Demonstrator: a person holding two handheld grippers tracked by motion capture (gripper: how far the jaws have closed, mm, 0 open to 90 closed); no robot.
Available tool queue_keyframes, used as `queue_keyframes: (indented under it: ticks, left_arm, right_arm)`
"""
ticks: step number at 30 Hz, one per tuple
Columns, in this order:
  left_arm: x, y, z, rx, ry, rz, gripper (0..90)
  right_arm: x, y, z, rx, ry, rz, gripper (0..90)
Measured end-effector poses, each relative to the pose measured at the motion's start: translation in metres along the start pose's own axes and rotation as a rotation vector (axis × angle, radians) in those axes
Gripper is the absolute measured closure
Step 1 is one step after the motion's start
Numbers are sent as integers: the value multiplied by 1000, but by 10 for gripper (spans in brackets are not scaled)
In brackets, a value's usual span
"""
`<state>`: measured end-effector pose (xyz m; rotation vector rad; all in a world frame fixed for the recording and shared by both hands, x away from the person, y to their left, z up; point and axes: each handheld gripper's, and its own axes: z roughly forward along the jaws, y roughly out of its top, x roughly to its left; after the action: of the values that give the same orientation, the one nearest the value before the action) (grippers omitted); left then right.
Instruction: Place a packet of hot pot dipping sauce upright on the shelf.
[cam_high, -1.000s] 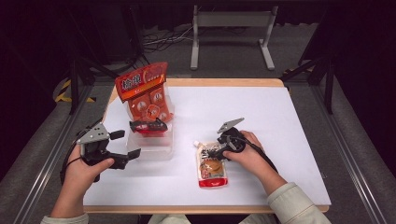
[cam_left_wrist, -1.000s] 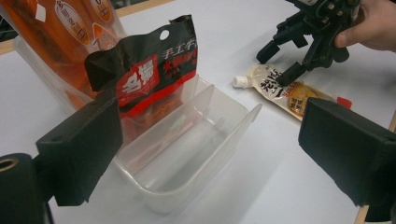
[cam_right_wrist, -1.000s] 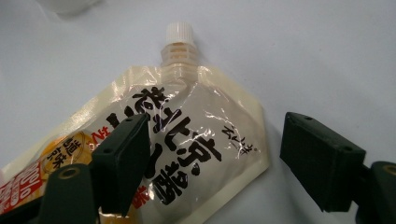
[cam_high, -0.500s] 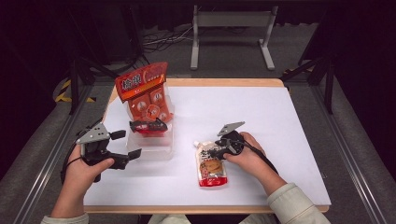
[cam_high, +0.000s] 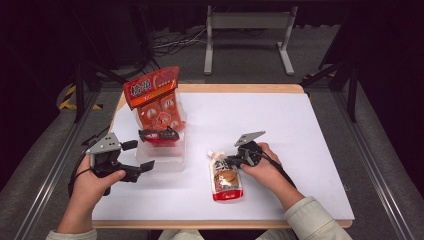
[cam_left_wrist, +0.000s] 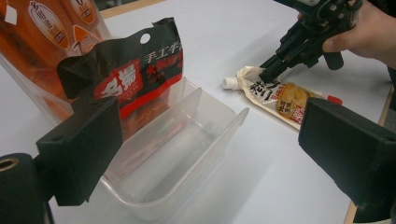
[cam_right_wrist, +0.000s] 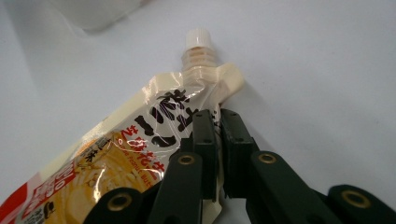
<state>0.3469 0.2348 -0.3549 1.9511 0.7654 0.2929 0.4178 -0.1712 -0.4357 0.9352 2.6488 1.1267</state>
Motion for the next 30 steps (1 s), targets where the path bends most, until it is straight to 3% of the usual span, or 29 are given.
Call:
queue_keyframes:
  ticks: [4, 5, 6, 8, 16, 22, 26, 30]
  left_arm:
    - [-1, 0, 2, 8, 0, 10, 73]
    - [-1, 0, 2, 10, 0, 4, 73]
    - [-1, -1, 3, 14, 0, 4, 73]
    - [-1, -1, 3, 16, -3, 3, 72]
    - [-4, 0, 5, 18, -10, 8, 72]
    - [-5, 2, 6, 17, -9, 27, 72]
    - [-5, 1, 9, 19, -13, 17, 70]
    - [-5, 1, 11, 13, -19, 20, 62]
  right_arm:
    - [3, 5, -7, -10, -1, 3, 877]
    - [2, 7, -10, -8, 6, 24, 879]
    - [1, 8, -14, -14, 17, 92, 879]
    - [0, 10, -20, -37, 46, 98, 881]
    - [9, 20, -39, -82, 55, 59, 888]
    - [21, 31, -57, -132, 51, 4, 891]
    - [28, 38, -70, -162, 34, -53, 893]
    - [31, 41, -78, -184, 31, -81, 893]
